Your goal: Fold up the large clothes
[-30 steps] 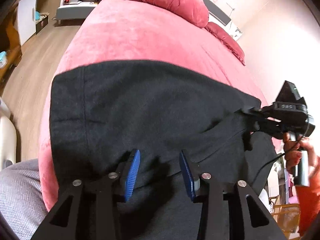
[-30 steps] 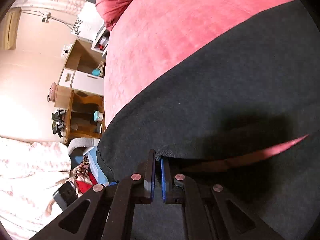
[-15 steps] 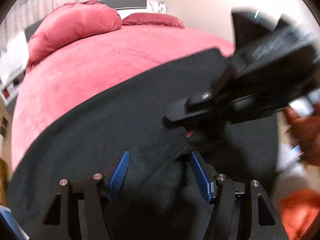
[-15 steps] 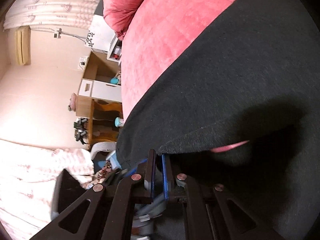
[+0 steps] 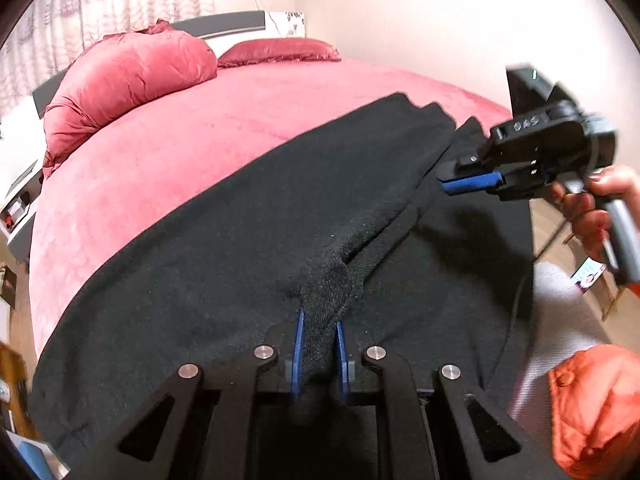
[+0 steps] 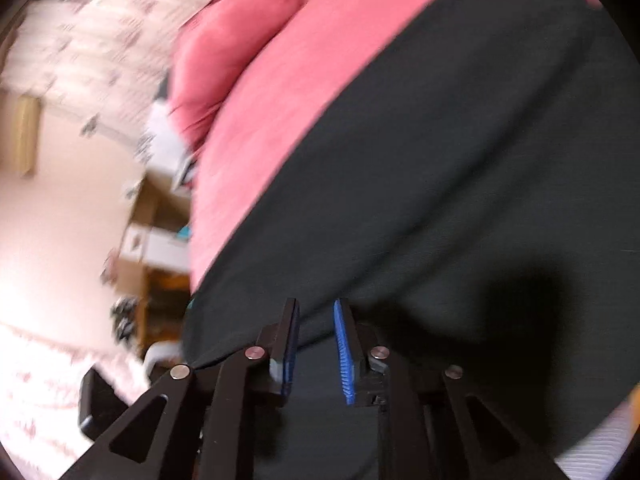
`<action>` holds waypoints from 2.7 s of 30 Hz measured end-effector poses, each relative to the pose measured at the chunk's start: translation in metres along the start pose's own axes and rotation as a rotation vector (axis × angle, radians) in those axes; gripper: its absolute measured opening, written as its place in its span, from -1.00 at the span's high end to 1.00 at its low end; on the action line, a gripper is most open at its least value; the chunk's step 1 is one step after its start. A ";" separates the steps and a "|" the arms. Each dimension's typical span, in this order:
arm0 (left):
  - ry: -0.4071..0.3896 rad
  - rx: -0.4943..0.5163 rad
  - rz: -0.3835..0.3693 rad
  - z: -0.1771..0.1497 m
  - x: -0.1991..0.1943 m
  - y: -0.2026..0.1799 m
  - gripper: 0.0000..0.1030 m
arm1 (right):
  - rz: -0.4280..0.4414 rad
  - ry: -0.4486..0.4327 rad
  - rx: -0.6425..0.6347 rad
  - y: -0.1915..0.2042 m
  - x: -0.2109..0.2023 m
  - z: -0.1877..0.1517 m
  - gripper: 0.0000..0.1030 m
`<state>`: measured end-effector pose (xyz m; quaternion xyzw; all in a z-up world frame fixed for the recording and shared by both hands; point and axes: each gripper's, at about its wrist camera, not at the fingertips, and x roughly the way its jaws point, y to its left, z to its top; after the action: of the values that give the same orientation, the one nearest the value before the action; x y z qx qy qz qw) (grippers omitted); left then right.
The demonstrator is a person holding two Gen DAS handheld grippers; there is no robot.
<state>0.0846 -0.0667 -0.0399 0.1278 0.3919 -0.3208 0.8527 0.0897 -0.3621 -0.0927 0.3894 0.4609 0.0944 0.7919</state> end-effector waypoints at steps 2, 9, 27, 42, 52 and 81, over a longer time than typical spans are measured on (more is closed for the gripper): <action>-0.025 -0.009 -0.011 -0.003 -0.009 0.000 0.75 | -0.023 -0.039 0.070 -0.025 -0.022 0.008 0.45; -0.066 -0.019 -0.019 -0.028 -0.045 0.013 0.83 | -0.192 -0.185 0.198 -0.089 -0.087 0.051 0.32; -0.009 0.021 0.022 -0.028 -0.009 0.002 0.63 | -0.426 -0.298 0.454 -0.175 -0.090 0.217 0.21; 0.006 -0.025 -0.007 -0.020 0.002 0.019 0.75 | -0.422 -0.318 0.397 -0.191 -0.131 0.209 0.95; -0.041 -0.081 -0.044 -0.029 -0.007 0.022 0.77 | -0.589 -0.246 0.271 -0.168 -0.147 0.222 0.68; -0.041 -0.020 0.044 -0.028 0.016 0.015 0.79 | -0.403 -0.363 0.508 -0.185 -0.220 0.158 0.85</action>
<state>0.0854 -0.0495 -0.0704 0.1213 0.3747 -0.3008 0.8686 0.0552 -0.6834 -0.0358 0.4854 0.3893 -0.2513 0.7414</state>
